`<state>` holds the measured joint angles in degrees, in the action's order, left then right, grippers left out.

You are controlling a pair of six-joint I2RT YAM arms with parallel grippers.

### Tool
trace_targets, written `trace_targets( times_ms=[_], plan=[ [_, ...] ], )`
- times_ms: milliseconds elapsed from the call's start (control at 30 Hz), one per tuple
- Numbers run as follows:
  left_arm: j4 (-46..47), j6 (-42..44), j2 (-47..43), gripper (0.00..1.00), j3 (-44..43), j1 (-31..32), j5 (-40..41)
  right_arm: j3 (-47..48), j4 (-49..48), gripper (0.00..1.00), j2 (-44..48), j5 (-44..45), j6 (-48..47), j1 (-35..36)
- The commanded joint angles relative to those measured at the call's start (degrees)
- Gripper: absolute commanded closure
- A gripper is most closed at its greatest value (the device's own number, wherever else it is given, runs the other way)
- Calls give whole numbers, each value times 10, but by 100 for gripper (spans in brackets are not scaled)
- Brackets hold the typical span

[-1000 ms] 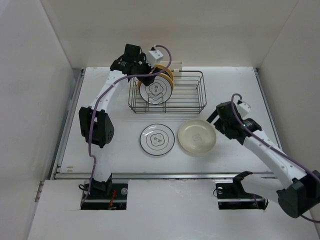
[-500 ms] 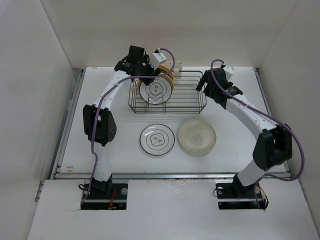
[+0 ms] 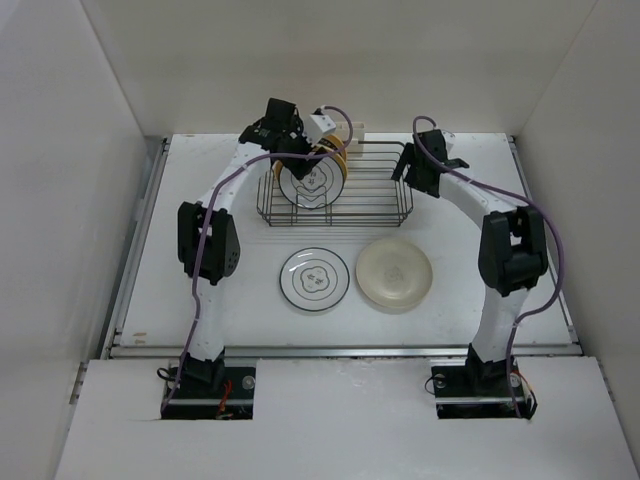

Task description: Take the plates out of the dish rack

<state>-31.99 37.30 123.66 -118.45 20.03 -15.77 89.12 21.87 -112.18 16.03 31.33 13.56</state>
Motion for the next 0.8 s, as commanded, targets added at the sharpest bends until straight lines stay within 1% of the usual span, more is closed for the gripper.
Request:
trace_targets(
  times_ms=[0,67,100,200,233,367,500,600,767],
  plan=[
    [-8,3,3,28,-21,4,-6,14,-42,9,-3,-37,-18,0],
    [-19,3,8,32,-21,4,-6,14,-42,13,-10,-43,-23,0],
    [-19,3,14,43,-16,4,-6,14,-47,16,-16,-43,-29,0],
    [-32,-2,14,63,-16,-1,-11,7,-54,19,-16,-57,-29,0],
    [-32,-2,14,78,-16,-1,-11,7,-60,23,-16,-71,-34,0],
    [-49,-16,6,100,-16,-6,-11,-11,-71,26,-11,-78,-41,0],
    [-49,-27,-13,100,-11,-6,-6,-22,-76,29,1,-89,-46,0],
    [-62,-43,-28,100,-22,-6,-6,-22,-76,36,1,-101,-46,0],
    [-81,-56,-61,100,-38,-11,-11,-22,-82,36,6,-107,-46,0]
  ],
)
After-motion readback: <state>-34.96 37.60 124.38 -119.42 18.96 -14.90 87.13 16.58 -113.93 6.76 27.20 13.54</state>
